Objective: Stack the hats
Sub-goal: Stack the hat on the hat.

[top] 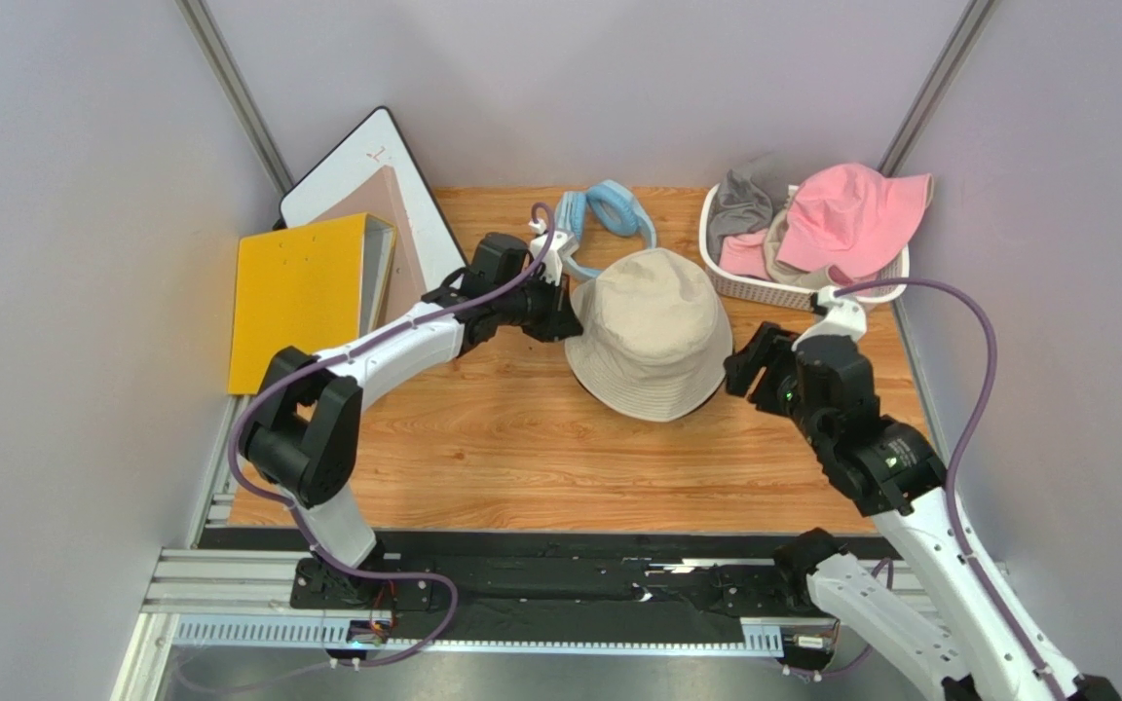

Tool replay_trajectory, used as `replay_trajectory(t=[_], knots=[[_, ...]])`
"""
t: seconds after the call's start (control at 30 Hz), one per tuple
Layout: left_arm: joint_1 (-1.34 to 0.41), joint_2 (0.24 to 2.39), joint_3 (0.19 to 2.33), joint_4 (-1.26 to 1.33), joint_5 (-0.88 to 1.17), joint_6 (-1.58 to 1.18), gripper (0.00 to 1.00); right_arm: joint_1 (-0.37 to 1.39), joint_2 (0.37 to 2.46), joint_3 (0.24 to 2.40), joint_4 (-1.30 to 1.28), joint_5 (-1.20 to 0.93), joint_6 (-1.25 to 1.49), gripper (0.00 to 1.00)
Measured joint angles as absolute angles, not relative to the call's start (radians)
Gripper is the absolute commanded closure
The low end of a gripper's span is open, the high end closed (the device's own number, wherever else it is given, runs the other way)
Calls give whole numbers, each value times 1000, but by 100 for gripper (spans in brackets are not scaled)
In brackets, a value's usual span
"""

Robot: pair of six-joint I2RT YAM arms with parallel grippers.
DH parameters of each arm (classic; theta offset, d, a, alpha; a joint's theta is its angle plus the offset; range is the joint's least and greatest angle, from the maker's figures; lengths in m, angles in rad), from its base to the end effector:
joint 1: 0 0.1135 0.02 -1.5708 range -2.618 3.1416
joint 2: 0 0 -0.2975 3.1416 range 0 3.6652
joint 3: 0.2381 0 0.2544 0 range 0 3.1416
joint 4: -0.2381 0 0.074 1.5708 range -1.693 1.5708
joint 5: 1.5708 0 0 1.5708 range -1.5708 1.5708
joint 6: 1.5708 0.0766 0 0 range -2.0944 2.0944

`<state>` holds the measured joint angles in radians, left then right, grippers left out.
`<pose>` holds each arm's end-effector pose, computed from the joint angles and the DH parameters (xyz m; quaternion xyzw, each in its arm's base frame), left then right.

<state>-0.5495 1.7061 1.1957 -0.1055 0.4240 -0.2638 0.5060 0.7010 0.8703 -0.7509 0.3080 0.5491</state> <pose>0.3439 -0.2476 0.2568 0.2193 0.8457 -0.3493 0.3387 0.1416 0.0519 0.3254 0.0915 0.8680 0.1195 0.4733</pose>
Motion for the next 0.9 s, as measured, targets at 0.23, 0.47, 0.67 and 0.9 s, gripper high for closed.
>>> replay_trajectory(t=[0.23, 0.47, 0.67, 0.9], knots=[[-536, 1761, 1292, -160, 424, -244, 100, 59, 826, 882, -606, -68, 458, 44], [-515, 1814, 1390, -209, 425, -220, 100, -95, 1015, 761, -363, -392, 466, 43], [-513, 1882, 1479, -238, 428, -198, 100, -121, 1147, 733, -195, -517, 513, 43], [-513, 1929, 1530, -274, 430, -179, 100, -121, 1230, 722, -40, -573, 540, 44]])
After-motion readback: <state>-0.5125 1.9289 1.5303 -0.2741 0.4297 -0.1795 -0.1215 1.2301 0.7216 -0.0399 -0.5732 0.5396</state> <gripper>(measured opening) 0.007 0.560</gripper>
